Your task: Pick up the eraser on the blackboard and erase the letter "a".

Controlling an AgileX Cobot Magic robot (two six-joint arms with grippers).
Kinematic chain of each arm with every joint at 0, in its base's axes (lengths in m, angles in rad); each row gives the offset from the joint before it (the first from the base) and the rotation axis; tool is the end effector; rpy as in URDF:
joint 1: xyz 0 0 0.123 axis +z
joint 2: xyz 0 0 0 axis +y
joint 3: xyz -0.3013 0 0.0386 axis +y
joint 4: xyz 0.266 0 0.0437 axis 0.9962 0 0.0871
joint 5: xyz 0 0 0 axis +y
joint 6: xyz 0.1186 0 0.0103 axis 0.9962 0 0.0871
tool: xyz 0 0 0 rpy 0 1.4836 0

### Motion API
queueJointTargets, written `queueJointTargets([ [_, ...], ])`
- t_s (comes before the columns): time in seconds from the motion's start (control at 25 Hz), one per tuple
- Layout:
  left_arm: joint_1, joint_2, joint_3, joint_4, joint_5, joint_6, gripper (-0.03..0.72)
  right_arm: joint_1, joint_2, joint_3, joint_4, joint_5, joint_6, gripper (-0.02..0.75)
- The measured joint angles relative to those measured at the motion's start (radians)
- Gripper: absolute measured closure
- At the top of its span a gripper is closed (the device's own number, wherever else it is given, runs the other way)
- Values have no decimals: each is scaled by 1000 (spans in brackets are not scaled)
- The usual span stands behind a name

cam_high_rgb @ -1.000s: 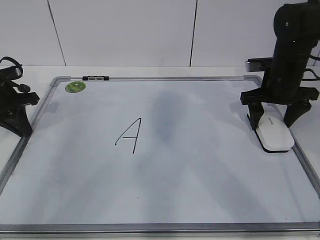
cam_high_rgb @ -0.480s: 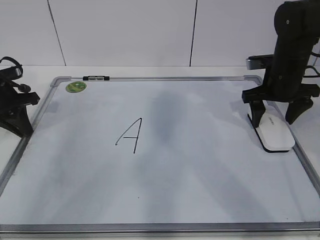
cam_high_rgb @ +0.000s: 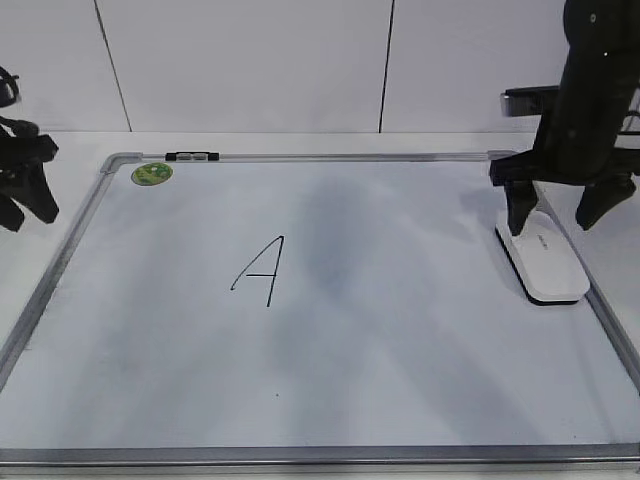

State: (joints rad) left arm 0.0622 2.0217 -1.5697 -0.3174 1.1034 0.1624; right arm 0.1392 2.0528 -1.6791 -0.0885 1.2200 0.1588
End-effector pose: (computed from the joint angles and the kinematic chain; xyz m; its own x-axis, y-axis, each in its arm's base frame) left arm 0.4396 -0.0059 0.1870 -0.9907 -0.0468 -0.1275 -0.0101 0.9615 -0.2746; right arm 0.4422 0.0520 0.1973 -0.9971 -0.0109 -0.0756 -0.0053 0.9973 -0.0738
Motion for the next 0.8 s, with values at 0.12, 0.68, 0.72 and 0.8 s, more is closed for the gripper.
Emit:
queueJointTargets([
  [0.12,2,-38,-23,2,24,0,326,0,-49,0,0,0,0,92],
  [0.68,2,-350,-33,-168,109,0,363,0,-441,0,17,19,0,172],
  [0.72,2,-375,-33,-176,113,-2,370,0,-477,0,28,22,0,173],
  [0.8,2,-422,-33,-185,125,-2,379,0,-540,0,45,26,0,174],
])
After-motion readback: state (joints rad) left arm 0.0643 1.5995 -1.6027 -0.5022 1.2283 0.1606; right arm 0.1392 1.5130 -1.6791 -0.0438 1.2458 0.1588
